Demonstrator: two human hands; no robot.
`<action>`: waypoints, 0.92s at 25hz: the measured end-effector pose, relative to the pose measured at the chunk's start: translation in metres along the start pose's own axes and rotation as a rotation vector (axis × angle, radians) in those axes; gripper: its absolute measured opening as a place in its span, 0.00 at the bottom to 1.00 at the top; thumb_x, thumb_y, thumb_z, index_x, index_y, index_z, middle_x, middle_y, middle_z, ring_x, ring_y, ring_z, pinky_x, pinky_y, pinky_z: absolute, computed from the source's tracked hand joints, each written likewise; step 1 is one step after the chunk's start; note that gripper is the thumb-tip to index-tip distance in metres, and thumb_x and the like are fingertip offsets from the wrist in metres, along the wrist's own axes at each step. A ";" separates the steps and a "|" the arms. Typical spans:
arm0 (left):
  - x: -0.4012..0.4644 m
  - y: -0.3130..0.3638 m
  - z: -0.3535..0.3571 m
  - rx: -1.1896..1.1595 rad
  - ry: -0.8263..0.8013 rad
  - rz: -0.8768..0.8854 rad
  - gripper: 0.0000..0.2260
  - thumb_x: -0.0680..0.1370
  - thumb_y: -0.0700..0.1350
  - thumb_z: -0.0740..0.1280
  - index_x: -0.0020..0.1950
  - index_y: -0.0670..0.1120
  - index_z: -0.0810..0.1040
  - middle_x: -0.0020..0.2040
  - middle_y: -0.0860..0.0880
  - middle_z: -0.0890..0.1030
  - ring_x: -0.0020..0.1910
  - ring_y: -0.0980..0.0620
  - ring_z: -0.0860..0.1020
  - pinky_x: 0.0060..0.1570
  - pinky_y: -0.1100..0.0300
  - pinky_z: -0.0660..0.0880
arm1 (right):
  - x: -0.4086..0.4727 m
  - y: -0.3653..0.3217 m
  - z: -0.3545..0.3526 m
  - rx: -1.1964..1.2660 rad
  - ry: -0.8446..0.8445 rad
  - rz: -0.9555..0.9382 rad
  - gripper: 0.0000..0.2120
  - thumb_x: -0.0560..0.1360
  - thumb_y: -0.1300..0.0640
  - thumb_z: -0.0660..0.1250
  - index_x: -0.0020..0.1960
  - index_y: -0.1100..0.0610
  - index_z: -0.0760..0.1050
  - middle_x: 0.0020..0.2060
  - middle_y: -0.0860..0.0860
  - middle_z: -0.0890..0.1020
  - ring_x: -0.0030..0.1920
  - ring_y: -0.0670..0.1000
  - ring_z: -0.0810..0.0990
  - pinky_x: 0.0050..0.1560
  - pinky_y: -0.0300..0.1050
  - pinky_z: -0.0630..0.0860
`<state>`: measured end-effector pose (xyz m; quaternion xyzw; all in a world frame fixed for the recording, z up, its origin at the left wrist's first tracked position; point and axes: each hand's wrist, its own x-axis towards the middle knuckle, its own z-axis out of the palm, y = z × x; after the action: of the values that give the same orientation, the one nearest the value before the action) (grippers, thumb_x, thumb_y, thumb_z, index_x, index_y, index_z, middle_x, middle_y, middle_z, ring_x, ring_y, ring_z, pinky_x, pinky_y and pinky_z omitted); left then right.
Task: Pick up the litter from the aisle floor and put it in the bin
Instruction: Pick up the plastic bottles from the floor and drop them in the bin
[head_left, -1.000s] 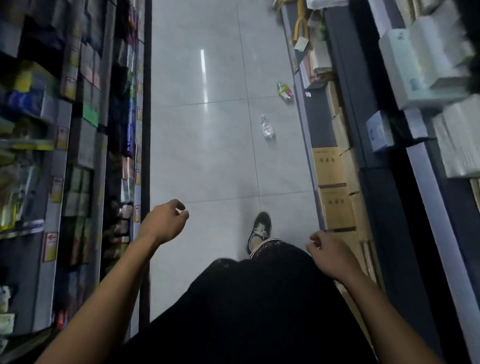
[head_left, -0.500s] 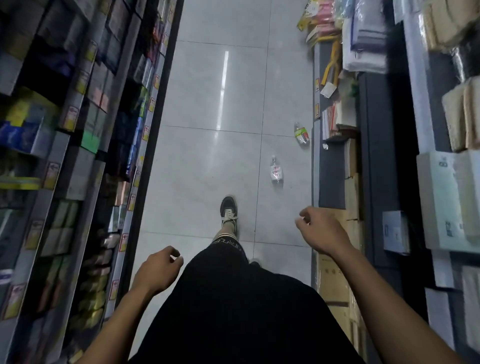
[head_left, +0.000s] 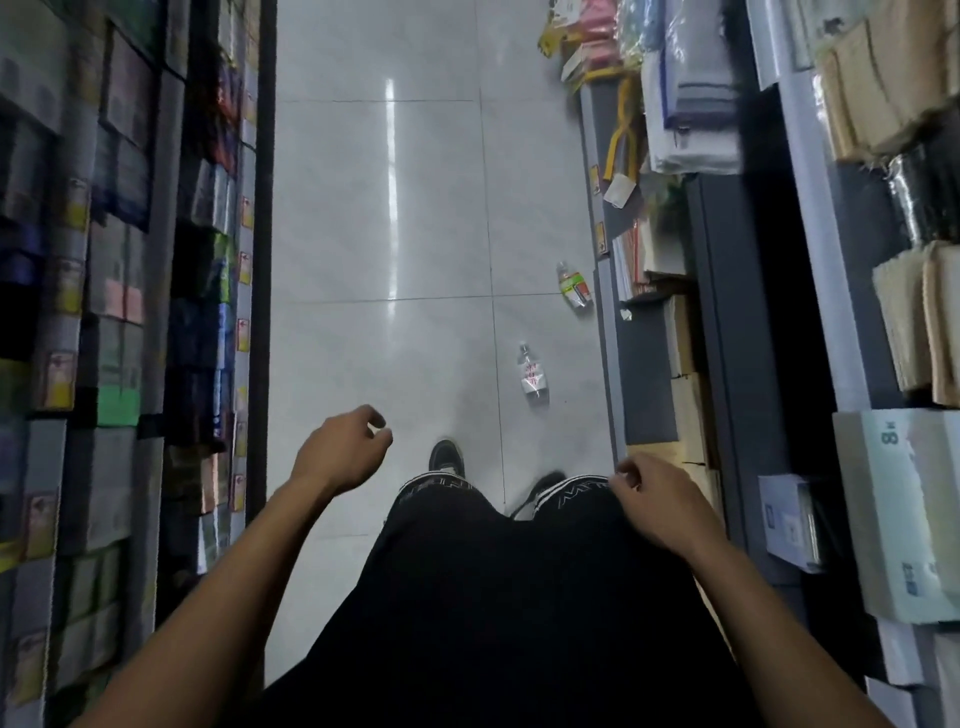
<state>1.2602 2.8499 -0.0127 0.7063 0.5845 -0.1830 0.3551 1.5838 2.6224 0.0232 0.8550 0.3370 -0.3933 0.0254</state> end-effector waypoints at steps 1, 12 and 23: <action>0.017 0.015 -0.010 0.007 -0.003 0.009 0.14 0.77 0.56 0.60 0.59 0.55 0.78 0.50 0.54 0.84 0.49 0.48 0.79 0.48 0.53 0.76 | 0.008 0.001 -0.008 0.015 -0.004 0.015 0.15 0.81 0.44 0.63 0.62 0.51 0.78 0.55 0.48 0.82 0.53 0.51 0.80 0.53 0.50 0.78; 0.131 0.203 -0.001 -0.077 0.002 -0.111 0.14 0.77 0.54 0.60 0.60 0.54 0.77 0.49 0.56 0.83 0.49 0.49 0.79 0.47 0.54 0.74 | 0.235 -0.015 -0.108 0.039 -0.200 -0.058 0.15 0.79 0.48 0.62 0.62 0.51 0.78 0.59 0.52 0.81 0.54 0.54 0.78 0.51 0.48 0.74; 0.363 0.252 0.243 -0.261 -0.160 -0.228 0.06 0.76 0.52 0.63 0.51 0.54 0.77 0.50 0.50 0.83 0.46 0.49 0.79 0.44 0.55 0.75 | 0.565 0.000 0.027 0.074 -0.215 0.109 0.21 0.79 0.50 0.65 0.68 0.57 0.72 0.65 0.56 0.78 0.62 0.60 0.78 0.55 0.50 0.75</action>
<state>1.6300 2.9121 -0.3505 0.5665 0.6494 -0.2003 0.4661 1.8279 2.9289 -0.3846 0.8254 0.2706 -0.4929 0.0510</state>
